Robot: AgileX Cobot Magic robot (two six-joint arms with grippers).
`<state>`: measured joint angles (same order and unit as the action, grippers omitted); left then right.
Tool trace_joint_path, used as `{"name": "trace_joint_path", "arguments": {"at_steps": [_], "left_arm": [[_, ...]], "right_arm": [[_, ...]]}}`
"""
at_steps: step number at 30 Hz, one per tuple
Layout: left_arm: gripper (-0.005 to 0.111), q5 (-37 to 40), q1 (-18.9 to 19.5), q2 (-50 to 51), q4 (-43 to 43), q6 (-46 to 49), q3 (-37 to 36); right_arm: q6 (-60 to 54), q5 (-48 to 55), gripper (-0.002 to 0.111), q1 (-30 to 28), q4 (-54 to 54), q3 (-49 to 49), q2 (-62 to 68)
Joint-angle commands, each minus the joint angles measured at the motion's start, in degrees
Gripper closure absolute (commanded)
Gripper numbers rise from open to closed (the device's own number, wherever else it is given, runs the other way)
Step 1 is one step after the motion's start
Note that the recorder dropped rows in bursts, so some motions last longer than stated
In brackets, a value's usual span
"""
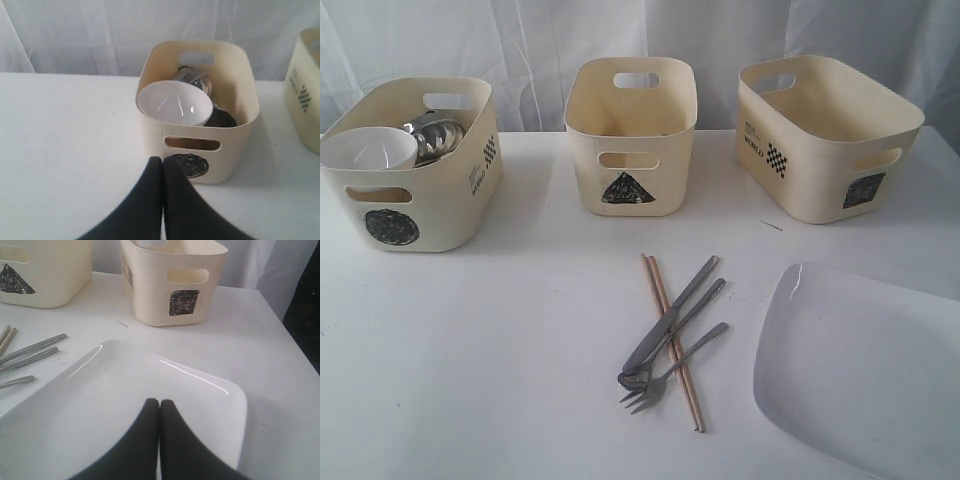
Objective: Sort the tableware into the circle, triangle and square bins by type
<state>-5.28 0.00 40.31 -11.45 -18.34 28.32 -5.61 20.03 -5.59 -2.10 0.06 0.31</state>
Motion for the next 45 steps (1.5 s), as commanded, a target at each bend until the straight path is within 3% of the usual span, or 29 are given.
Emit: {"name": "trace_joint_path", "arguments": {"at_steps": [1, 8, 16, 21, 25, 29, 33, 36, 39, 43, 45], "left_arm": [[0.106, -1.6, 0.0, -18.17, 0.58, 1.43, -6.88], [0.106, 11.07, 0.0, -28.36, -2.76, 15.78, -7.03], [0.106, 31.57, 0.0, -28.23, -1.86, 12.36, -7.03], [0.106, 35.94, 0.0, -28.33, -2.36, 12.05, -7.03], [0.106, 39.46, 0.0, -28.22, -3.28, 3.29, -7.03], [0.106, 39.6, 0.0, -28.22, -14.54, -9.8, -9.02], [0.106, 39.08, 0.0, -28.22, -17.5, -21.89, -14.85], [0.106, 31.7, 0.0, -28.22, -21.04, -24.39, -18.09], [0.106, 29.2, 0.0, -29.52, -20.22, -25.21, -21.12], [0.106, 28.93, 0.0, -35.64, -13.12, -24.9, -27.46], [0.106, 27.91, 0.03, -39.3, -10.22, -18.42, -28.32]], "right_arm": [[0.0, -0.04, 0.108, -0.16, 0.45, -0.06, -0.31], [0.0, -0.04, 0.108, -0.16, 0.45, -0.06, -0.31], [0.0, -0.04, 0.108, -0.16, 0.45, -0.06, -0.31], [0.0, -0.04, 0.108, -0.16, 0.45, -0.06, -0.31], [0.0, -0.04, 0.108, -0.16, 0.45, -0.06, -0.31], [0.0, -0.04, 0.108, -0.16, 0.45, -0.06, -0.31], [0.0, -0.04, 0.108, -0.16, 0.45, -0.06, -0.31], [0.0, -0.04, 0.108, -0.16, 0.45, -0.06, -0.31], [0.0, -0.04, 0.108, -0.16, 0.45, -0.06, -0.31], [0.0, -0.04, 0.108, -0.16, 0.45, -0.06, -0.31], [0.0, -0.04, 0.108, -0.16, 0.45, -0.06, -0.31]]}}
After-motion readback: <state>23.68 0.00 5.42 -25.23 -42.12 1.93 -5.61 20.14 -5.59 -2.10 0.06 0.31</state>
